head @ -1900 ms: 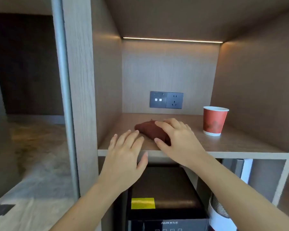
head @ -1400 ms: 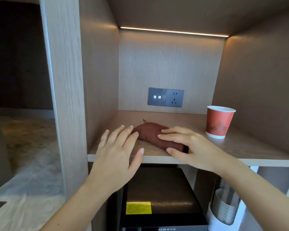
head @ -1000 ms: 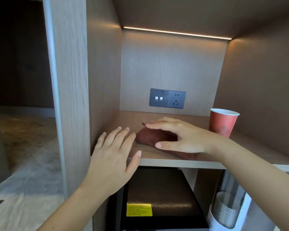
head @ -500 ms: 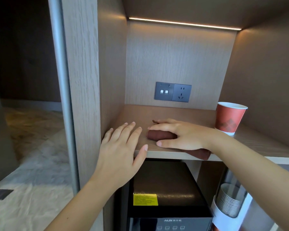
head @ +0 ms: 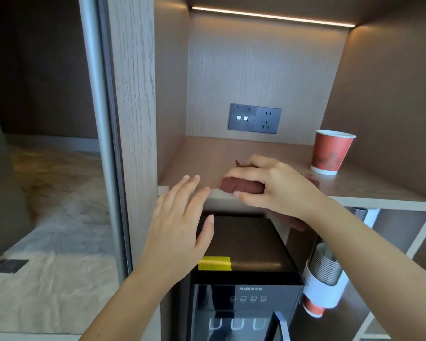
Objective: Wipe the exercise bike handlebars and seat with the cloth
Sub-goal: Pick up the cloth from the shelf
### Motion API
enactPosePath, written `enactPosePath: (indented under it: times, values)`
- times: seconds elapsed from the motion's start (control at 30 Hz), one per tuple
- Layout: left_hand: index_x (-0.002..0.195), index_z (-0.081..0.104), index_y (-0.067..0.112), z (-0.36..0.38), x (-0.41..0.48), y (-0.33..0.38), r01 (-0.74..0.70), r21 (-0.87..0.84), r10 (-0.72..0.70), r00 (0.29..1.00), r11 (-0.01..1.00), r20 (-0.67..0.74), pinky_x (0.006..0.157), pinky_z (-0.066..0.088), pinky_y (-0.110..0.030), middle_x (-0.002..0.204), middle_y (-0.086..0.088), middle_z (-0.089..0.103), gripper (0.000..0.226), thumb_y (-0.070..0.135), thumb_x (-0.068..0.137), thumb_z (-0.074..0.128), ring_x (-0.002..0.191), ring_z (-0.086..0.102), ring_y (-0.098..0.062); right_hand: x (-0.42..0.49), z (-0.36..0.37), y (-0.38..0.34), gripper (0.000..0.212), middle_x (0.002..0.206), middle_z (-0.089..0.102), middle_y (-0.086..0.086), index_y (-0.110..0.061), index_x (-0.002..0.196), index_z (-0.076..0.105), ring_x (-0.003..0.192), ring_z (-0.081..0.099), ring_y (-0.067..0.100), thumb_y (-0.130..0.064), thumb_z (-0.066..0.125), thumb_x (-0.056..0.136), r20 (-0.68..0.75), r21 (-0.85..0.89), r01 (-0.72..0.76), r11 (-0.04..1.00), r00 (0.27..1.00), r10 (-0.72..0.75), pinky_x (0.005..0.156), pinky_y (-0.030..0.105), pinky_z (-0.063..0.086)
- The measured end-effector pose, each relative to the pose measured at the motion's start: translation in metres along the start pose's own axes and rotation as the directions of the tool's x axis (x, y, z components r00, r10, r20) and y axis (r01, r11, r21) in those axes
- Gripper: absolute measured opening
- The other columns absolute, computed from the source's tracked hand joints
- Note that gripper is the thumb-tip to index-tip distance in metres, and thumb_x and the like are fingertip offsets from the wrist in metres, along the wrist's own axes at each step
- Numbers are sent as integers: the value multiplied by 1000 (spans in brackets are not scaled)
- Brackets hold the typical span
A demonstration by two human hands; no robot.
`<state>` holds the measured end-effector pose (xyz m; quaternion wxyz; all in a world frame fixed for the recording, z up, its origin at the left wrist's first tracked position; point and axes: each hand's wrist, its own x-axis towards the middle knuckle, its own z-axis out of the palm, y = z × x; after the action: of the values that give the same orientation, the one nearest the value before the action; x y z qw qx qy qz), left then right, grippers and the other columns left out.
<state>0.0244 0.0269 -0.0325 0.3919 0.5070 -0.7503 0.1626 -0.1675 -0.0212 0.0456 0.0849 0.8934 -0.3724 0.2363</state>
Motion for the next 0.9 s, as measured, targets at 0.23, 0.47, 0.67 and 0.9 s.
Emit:
enactPosePath:
  times: [0.23, 0.47, 0.67, 0.9]
  values:
    - [119, 57, 9, -31, -35, 18, 87, 152, -81, 996, 984, -45, 104, 27, -42, 129, -10, 55, 44, 32, 85, 39, 125, 42, -24, -20, 15, -23, 38, 111, 61, 10, -28, 122, 57, 98, 57, 28, -35, 55, 84, -120, -64, 83, 995, 989, -90, 74, 36, 52]
    - [116, 60, 10, -56, -80, 46, 283, 294, -270, 959, 913, -87, 102, 31, -49, 127, -12, 57, 40, 30, 86, 42, 124, 45, -30, -37, 37, -64, 41, 111, 61, 3, -27, 122, 57, 99, 56, 21, -39, 53, 82, -226, 172, 208, 963, 960, -167, 76, 25, 44]
    - [111, 63, 6, -87, -136, 60, 462, 471, -426, 885, 752, -189, 96, 41, -52, 123, -15, 59, 36, 26, 87, 45, 120, 48, -34, -37, 61, -111, 45, 117, 61, 3, -23, 123, 59, 106, 55, 20, -40, 52, 82, -171, 491, 343, 801, 939, -298, 89, 30, 47]
    - [108, 64, 6, -135, -217, 90, 642, 636, -606, 726, 428, -325, 92, 43, -52, 118, -15, 62, 37, 28, 85, 46, 114, 54, -36, -58, 95, -197, 40, 111, 62, 2, -24, 121, 60, 102, 55, 19, -37, 54, 83, -171, 635, 482, 604, 850, -498, 82, 20, 45]
